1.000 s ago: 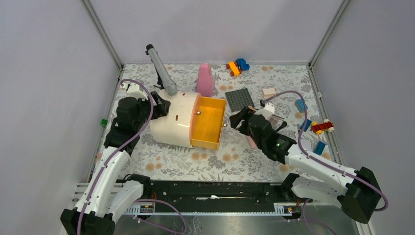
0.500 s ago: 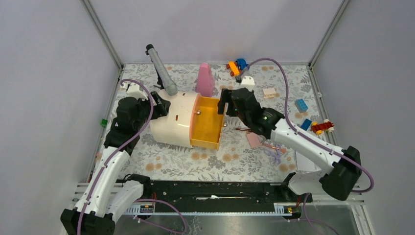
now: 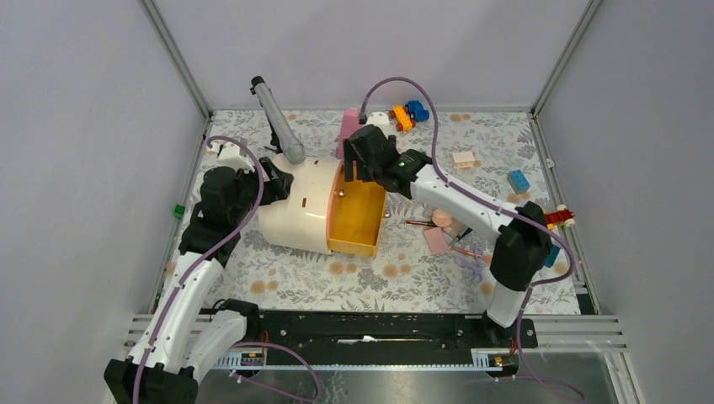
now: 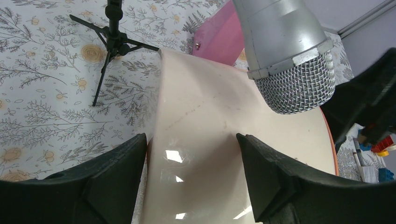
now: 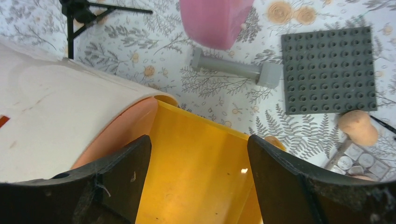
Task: Organize the makeup
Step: Open the drawer in the storage box, then pick up the makeup from the center of the board.
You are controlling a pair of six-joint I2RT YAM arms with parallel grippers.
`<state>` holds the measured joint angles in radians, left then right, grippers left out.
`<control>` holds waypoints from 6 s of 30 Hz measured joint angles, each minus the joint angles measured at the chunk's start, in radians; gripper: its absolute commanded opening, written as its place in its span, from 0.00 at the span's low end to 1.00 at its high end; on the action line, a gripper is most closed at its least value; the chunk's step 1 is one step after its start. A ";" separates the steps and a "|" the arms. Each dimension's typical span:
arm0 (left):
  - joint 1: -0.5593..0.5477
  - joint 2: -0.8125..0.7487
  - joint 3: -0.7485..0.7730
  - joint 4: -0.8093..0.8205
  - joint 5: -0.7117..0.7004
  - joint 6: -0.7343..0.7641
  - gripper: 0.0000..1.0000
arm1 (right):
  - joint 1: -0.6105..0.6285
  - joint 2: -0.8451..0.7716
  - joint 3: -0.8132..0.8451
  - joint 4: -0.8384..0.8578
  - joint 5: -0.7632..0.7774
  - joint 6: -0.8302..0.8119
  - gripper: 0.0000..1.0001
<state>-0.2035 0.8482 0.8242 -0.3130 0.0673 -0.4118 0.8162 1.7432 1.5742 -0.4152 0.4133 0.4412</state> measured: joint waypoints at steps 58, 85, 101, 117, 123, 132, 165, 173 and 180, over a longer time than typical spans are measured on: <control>0.011 -0.002 0.000 0.000 -0.018 0.000 0.72 | 0.011 -0.064 -0.097 -0.246 0.076 0.098 0.31; 0.013 -0.002 0.000 0.000 -0.017 -0.001 0.73 | -0.154 -0.370 -0.274 -0.144 0.008 0.087 0.63; 0.013 -0.002 0.000 0.000 -0.015 -0.001 0.73 | -0.583 -0.370 -0.598 -0.018 -0.133 0.118 0.61; 0.013 -0.002 0.000 0.000 -0.013 0.000 0.73 | -0.659 -0.180 -0.611 0.092 -0.144 0.167 0.64; 0.014 -0.002 0.000 0.000 -0.011 0.000 0.73 | -0.680 -0.113 -0.611 0.109 -0.145 0.176 0.65; 0.014 0.000 0.000 0.000 -0.010 0.000 0.73 | -0.684 -0.071 -0.610 0.139 -0.146 0.177 0.74; 0.014 0.000 0.000 0.000 -0.010 0.000 0.73 | -0.686 -0.042 -0.619 0.090 -0.126 0.142 0.76; 0.014 0.000 0.000 0.000 -0.010 0.000 0.73 | -0.686 -0.022 -0.593 0.084 -0.126 0.132 0.51; 0.014 0.000 0.000 0.000 -0.010 0.000 0.73 | -0.686 -0.051 -0.592 0.069 -0.111 0.128 0.49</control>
<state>-0.1890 0.8478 0.8242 -0.3130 0.0578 -0.4122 0.1307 1.6924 0.9825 -0.3462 0.3023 0.5690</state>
